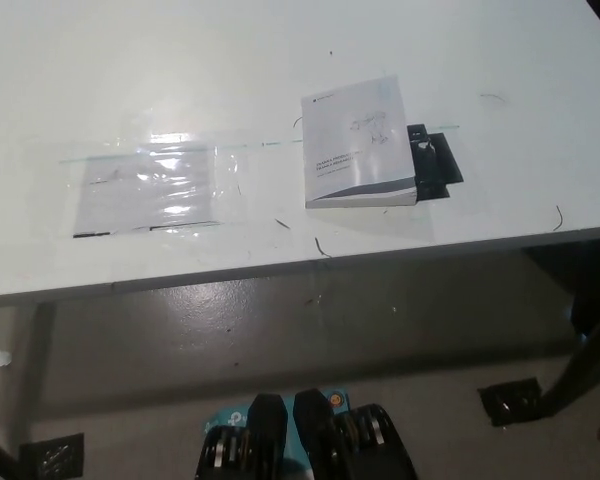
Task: The robot uses its right hand to slide under the cover of the book kept in the middle of the desk and open it
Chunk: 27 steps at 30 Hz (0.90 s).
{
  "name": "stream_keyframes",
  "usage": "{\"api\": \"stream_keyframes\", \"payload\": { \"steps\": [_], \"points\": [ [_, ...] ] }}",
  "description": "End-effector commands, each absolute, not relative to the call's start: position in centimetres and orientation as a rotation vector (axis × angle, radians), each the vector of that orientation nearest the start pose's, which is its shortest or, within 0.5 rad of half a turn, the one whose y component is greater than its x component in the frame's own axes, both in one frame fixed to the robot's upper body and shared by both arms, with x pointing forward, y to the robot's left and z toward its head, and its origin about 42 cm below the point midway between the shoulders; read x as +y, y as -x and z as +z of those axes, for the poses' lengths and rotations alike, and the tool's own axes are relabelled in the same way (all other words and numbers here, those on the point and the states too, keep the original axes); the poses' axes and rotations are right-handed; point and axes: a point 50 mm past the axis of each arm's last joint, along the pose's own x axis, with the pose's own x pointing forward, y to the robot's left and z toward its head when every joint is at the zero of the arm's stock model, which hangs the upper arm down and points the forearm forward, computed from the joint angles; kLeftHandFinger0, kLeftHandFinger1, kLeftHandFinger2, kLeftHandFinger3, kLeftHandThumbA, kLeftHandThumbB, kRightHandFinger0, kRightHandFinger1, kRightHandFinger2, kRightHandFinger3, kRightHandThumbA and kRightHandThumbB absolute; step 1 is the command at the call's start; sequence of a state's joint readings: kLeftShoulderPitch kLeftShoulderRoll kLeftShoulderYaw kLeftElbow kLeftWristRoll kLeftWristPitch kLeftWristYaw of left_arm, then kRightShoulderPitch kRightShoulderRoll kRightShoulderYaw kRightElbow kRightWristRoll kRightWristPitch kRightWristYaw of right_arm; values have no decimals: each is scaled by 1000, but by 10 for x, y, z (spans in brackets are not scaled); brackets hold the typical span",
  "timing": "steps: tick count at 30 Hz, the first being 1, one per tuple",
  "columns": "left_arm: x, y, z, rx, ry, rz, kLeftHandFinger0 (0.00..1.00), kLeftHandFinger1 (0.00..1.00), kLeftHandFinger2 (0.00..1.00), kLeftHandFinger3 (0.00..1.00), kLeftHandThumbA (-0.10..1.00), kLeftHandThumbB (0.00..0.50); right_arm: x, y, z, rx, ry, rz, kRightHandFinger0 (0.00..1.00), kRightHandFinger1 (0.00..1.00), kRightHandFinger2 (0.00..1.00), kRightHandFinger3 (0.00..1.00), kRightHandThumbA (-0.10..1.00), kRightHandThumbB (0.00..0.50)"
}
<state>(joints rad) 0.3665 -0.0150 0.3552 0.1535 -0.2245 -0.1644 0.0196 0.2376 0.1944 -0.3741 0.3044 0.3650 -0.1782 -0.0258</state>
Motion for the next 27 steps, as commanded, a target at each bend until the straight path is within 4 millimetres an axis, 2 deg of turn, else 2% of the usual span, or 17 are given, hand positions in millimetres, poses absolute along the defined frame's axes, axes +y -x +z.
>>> {"api": "stream_keyframes", "payload": {
  "steps": [1, 5, 6, 7, 9, 10, 11, 12, 13, 14, 15, 16, 17, 20, 22, 23, 27],
  "points": [
    [327, -107, 9, 208, 140, 522, 513, 554, 589, 665, 489, 39, -256, -146, -21, 235, -511, -640, 380, 467, 579, 920, 970, 198],
    [328, -108, 8, 205, 140, 516, 516, 549, 582, 656, 497, 57, -270, -146, -14, 185, -526, -682, 487, 531, 636, 942, 991, 255],
    [328, -108, 7, 203, 136, 517, 513, 546, 580, 652, 499, 53, -276, -147, -8, 164, -517, -684, 492, 541, 655, 960, 1000, 286],
    [328, -109, 7, 206, 135, 519, 512, 549, 581, 654, 494, 38, -283, -150, 0, 133, -504, -692, 513, 580, 685, 979, 1000, 268],
    [330, -107, 7, 206, 126, 530, 498, 552, 590, 661, 483, 20, -301, -162, 26, 51, -494, -725, 574, 613, 716, 989, 1000, 250],
    [331, -107, 7, 203, 124, 528, 496, 557, 603, 668, 488, 18, -305, -166, 33, 32, -497, -742, 558, 609, 714, 995, 1000, 252],
    [331, -107, 7, 197, 124, 524, 506, 562, 606, 679, 503, 38, -319, -176, 53, -28, -507, -752, 623, 696, 773, 1000, 1000, 259],
    [331, -107, 7, 189, 125, 523, 496, 547, 594, 670, 505, 40, -325, -180, 65, -55, -501, -774, 571, 657, 753, 1000, 1000, 269],
    [331, -109, 8, 184, 124, 523, 495, 547, 595, 663, 510, 44, -330, -185, 73, -72, -486, -782, 577, 689, 772, 1000, 1000, 271],
    [331, -109, 6, 190, 128, 525, 493, 544, 593, 659, 508, 41, -340, -193, 91, -107, -455, -784, 627, 727, 813, 1000, 1000, 258],
    [332, -110, 7, 188, 125, 526, 491, 542, 591, 656, 507, 42, -340, -195, 91, -105, -459, -784, 646, 740, 829, 1000, 1000, 254],
    [331, -110, 9, 183, 121, 525, 483, 533, 583, 643, 500, 30, -345, -201, 104, -130, -453, -783, 685, 764, 842, 1000, 1000, 239],
    [330, -111, 8, 197, 146, 532, 488, 532, 575, 639, 476, 33, -352, -212, 125, -184, -437, -756, 674, 799, 915, 1000, 1000, 225],
    [329, -111, 13, 194, 136, 526, 500, 538, 586, 666, 476, 17, -352, -225, 146, -215, -440, -728, 648, 772, 861, 1000, 1000, 221],
    [330, -112, 6, 207, 128, 526, 484, 529, 579, 664, 468, 21, -348, -249, 171, -265, -433, -667, 571, 737, 825, 1000, 1000, 194],
    [330, -113, 6, 209, 132, 522, 496, 535, 585, 670, 475, 22, -346, -258, 180, -265, -422, -646, 560, 716, 781, 1000, 1000, 200],
    [327, -117, 6, 202, 139, 512, 533, 552, 601, 673, 478, 0, -332, -287, 208, -299, -434, -567, 527, 685, 735, 954, 941, 206]
  ]
}}
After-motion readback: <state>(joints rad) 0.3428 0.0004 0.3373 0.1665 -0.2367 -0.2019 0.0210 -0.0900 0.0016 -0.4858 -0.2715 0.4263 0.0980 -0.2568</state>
